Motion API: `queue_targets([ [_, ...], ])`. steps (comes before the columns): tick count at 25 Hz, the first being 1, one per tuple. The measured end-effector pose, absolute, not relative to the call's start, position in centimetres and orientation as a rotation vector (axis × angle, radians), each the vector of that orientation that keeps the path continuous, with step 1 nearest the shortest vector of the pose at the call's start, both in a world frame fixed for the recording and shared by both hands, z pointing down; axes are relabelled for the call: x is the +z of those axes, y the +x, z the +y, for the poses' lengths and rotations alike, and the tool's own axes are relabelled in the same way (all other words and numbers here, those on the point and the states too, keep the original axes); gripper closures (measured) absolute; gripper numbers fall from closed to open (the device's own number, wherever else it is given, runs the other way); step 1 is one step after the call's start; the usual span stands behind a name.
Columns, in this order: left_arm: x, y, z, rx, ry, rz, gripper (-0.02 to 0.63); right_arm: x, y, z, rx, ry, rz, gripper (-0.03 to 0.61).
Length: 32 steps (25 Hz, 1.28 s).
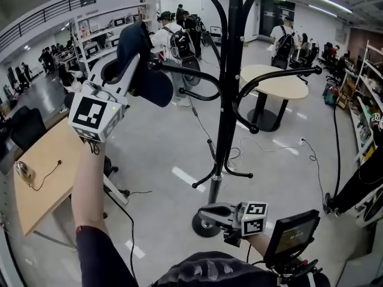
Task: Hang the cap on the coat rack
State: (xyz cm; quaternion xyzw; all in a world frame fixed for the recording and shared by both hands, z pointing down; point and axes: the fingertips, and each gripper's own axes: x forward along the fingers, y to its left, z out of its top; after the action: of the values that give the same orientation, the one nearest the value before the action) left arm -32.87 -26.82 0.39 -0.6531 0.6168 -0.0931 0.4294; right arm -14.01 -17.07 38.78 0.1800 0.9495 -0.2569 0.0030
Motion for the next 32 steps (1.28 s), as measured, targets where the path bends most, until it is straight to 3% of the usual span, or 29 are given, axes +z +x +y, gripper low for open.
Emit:
queue_targets([
  [11, -5.3, -33.9, -27.7, -0.192, -1.602, 1.517, 0.583, 28.6, -17.7, -16.5, -0.464, 0.611, 2.976, 0.574],
  [32, -13.2, -28.5, -28.7, -0.229, -1.44, 1.356, 0.583, 29.7, -17.6, -17.5, -0.509, 0.528, 2.954, 0.574],
])
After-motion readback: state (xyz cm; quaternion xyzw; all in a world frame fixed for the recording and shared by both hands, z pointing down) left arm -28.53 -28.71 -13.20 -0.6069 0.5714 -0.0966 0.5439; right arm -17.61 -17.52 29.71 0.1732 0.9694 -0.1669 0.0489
